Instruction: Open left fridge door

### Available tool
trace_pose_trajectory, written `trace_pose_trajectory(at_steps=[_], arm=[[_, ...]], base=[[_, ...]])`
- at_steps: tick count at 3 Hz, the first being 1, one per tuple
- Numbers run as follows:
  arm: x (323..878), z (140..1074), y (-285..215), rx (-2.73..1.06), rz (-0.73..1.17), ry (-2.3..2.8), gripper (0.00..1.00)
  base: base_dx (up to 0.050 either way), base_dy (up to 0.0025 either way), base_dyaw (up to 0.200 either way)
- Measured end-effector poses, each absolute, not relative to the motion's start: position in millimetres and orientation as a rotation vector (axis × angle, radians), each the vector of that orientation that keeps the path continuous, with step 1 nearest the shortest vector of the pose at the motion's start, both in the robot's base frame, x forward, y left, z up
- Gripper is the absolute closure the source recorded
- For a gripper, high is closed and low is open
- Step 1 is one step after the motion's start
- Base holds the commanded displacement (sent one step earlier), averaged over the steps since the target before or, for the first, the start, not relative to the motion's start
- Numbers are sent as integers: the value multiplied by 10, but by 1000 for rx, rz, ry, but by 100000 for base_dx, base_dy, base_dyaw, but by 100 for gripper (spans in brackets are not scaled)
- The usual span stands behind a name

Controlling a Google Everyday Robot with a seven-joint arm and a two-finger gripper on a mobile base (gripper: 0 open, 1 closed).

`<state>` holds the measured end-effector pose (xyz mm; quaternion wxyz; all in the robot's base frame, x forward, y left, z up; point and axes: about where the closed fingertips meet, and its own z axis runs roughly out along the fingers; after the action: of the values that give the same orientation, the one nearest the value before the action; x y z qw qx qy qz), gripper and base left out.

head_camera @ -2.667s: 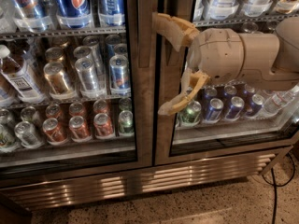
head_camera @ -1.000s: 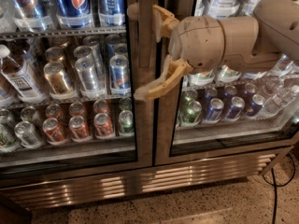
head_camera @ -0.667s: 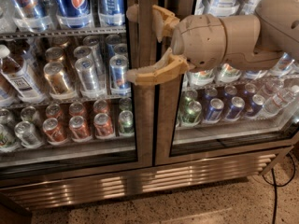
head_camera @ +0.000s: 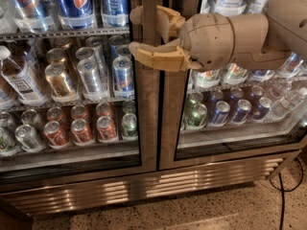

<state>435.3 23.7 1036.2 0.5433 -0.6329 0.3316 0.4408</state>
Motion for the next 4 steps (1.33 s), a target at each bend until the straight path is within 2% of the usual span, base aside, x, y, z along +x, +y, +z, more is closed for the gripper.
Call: trace_pose_trajectory(at_steps=[1, 4], arm=[[4357, 10358, 239, -1512, 1039, 794, 100], [4336, 10392, 255, -1514, 1040, 796, 100]], base=[[0, 0, 0], [-4984, 1, -4]])
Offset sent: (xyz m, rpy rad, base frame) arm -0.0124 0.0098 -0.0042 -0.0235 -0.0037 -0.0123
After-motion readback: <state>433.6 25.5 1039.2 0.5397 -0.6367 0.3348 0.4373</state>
